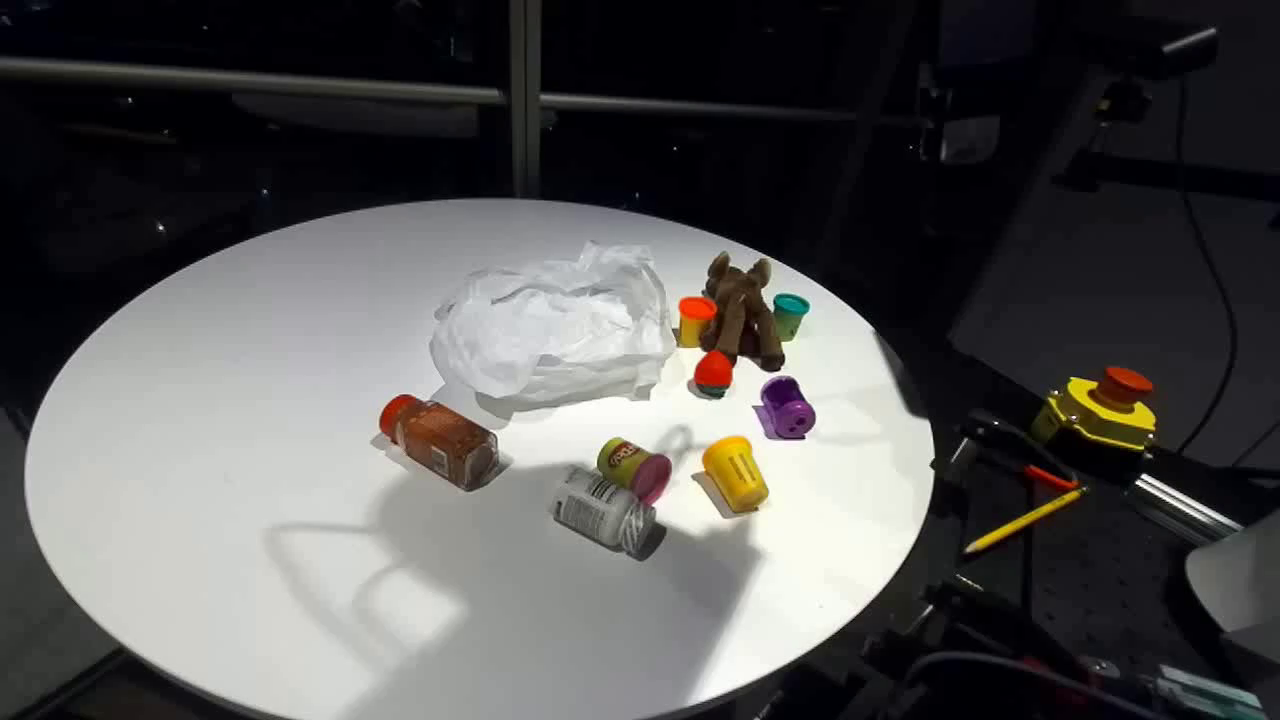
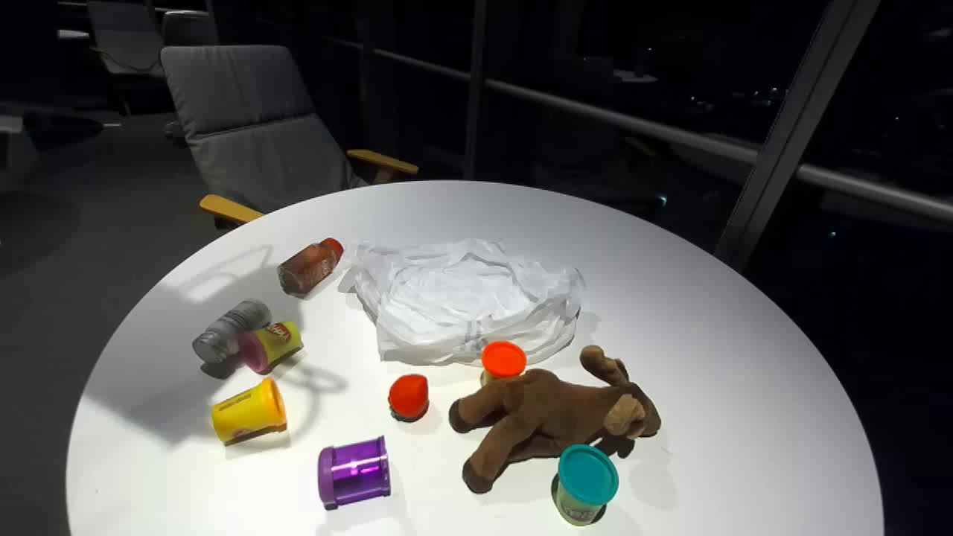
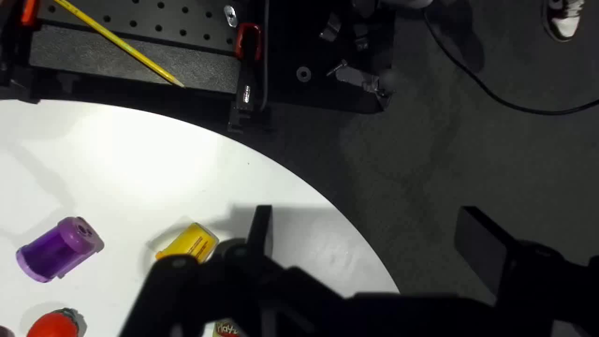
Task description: Put all the objects on the table in the white plastic bag
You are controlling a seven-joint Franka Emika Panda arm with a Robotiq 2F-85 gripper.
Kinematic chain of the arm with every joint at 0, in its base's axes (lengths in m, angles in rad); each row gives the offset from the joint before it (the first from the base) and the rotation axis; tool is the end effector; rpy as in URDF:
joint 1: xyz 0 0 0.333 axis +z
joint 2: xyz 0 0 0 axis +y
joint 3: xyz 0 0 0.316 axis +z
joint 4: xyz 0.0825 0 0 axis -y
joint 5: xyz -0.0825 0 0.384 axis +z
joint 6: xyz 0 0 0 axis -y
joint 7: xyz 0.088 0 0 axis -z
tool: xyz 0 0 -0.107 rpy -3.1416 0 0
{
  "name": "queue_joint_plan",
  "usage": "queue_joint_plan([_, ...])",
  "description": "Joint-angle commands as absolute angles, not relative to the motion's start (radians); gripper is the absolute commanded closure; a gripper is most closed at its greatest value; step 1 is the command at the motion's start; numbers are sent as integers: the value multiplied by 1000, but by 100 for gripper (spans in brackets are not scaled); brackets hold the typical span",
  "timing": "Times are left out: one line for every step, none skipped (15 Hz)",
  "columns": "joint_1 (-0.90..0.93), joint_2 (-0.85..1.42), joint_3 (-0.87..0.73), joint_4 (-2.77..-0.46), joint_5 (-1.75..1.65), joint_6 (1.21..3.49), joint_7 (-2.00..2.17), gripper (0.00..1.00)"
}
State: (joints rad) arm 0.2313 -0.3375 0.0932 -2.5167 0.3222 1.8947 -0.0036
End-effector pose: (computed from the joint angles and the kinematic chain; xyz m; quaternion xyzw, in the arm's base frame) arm 0.3645 0.1466 0.3811 -0.9783 -0.0840 0.1579 0.1046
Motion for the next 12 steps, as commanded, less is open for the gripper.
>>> queue_joint_plan([212, -338, 111, -2512, 327, 1891, -8, 0])
queue_joint_plan([212, -338, 111, -2509, 327, 1891, -8, 0])
queue_joint_plan([212, -338, 111, -2507, 327, 1891, -8, 0])
queue_joint_plan([212, -339, 111, -2506, 327, 1891, -8, 0])
queue_joint_plan([212, -339, 111, -2506, 327, 1891, -8, 0])
queue_joint_plan([212, -339, 111, -2506, 327, 1891, -8, 0])
queue_joint_plan([212, -339, 111, -2506, 327, 1891, -8, 0])
queue_joint_plan([210, -314, 112, -2486, 324, 1894, -9, 0])
queue_joint_plan([209, -285, 115, -2465, 324, 1915, -2, 0])
queue_joint_plan([210, -240, 119, -2432, 323, 1932, -2, 0])
queue_joint_plan([213, -203, 123, -2410, 326, 1973, -7, 0])
queue_joint_plan([216, -147, 133, -2374, 321, 2014, -2, 0])
